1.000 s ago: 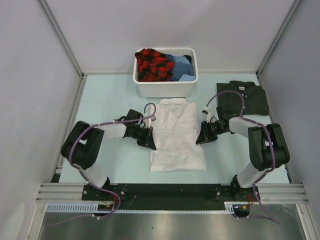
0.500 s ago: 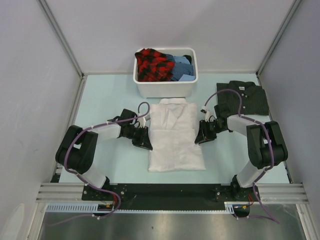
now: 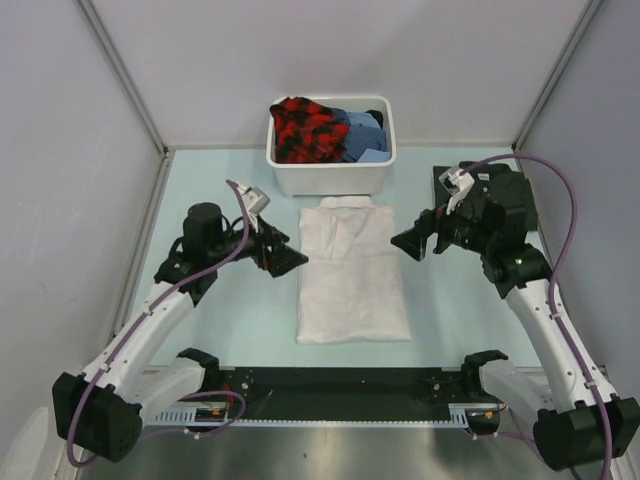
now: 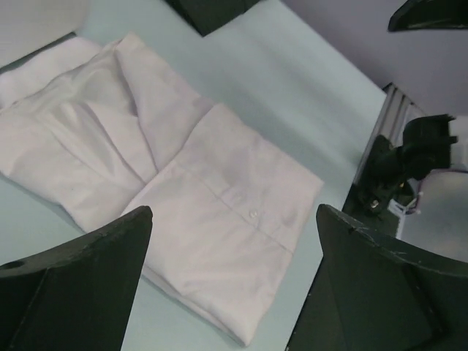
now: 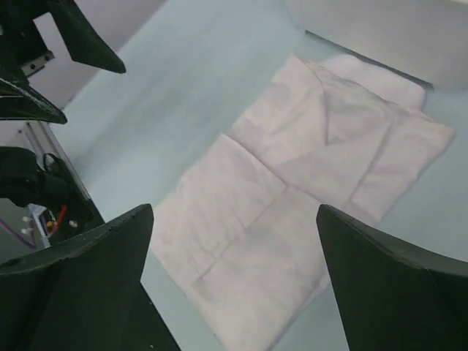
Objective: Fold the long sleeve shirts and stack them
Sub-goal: Fold the shirt
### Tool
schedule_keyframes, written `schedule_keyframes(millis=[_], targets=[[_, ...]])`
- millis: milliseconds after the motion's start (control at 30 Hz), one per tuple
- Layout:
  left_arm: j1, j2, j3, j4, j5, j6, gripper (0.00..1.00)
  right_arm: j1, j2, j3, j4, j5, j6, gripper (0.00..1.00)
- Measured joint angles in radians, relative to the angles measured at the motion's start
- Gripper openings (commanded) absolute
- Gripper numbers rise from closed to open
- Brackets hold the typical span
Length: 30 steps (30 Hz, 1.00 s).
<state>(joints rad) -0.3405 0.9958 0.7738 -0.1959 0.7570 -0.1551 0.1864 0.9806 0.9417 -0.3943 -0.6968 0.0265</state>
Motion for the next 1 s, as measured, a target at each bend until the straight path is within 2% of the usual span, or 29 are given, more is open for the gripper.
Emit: schedule_keyframes(millis=[133,233,367,433,533,633,833,1000], targets=[[-0.012,0.049,0.017,0.135,0.024,-0.149,1.00,0.026,0.050,0.000,0.070,-0.092,0.112,1.00],[-0.096,0.075,-0.106,0.235,0.024,-0.304,0.99,0.110,0.154,-0.067,0.089,-0.176,0.207,1.00],[-0.238,0.032,-0.308,0.321,0.046,-0.461,0.99,0.234,0.113,-0.336,0.175,-0.247,0.404,1.00],[-0.270,0.057,-0.369,0.406,0.074,-0.534,0.99,0.305,0.071,-0.432,0.229,-0.263,0.494,1.00],[-0.287,0.181,-0.450,0.600,0.106,-0.658,0.99,0.374,0.056,-0.524,0.357,-0.274,0.608,1.00],[-0.315,0.300,-0.510,0.725,0.122,-0.756,0.99,0.380,0.094,-0.573,0.478,-0.273,0.689,1.00],[-0.391,0.372,-0.513,0.888,0.142,-0.846,0.99,0.393,0.251,-0.617,0.710,-0.248,0.838,1.00],[-0.397,0.497,-0.497,0.971,0.127,-0.895,1.00,0.425,0.334,-0.664,0.775,-0.196,0.908,1.00]])
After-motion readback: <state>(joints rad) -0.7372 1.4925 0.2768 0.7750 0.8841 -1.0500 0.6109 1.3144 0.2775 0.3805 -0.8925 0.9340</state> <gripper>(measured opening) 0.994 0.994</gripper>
